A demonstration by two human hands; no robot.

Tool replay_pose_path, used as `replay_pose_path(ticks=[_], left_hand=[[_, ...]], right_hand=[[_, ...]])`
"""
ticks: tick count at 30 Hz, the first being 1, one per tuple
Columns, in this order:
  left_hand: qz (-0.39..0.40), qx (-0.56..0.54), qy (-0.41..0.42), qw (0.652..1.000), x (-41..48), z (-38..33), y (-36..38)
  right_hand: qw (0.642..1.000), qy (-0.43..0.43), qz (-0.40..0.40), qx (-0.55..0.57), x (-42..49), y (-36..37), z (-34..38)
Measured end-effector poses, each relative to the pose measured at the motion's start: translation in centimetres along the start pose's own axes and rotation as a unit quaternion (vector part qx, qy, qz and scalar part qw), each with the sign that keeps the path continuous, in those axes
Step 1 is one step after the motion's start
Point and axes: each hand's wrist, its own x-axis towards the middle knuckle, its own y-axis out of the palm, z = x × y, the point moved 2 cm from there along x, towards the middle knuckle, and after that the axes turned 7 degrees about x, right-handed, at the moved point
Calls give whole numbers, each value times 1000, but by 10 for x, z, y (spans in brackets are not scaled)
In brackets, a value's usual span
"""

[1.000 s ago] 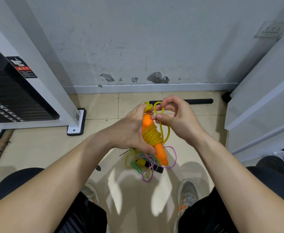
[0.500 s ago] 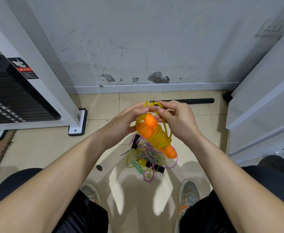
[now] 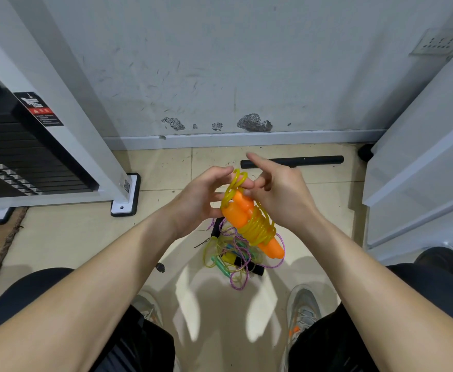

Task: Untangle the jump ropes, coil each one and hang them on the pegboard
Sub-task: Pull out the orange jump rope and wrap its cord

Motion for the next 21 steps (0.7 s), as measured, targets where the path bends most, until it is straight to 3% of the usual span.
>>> replay_pose_path(ticks=[3,5,10,21], left_hand=[[7,-4,2,1000,0,-2,1],[5,-9,-8,1000,-1,-3,2],[24,27,6,999,-3,1,-1],[-141,-7,-35,989,6,14,9]], right_hand=[[992,-63,103,-41,2,-6,2],[988,-53,144,-16,3,-13,3],[983,33,143,110,-2,-18,8],[991,15,100,92,4,-6,-3]])
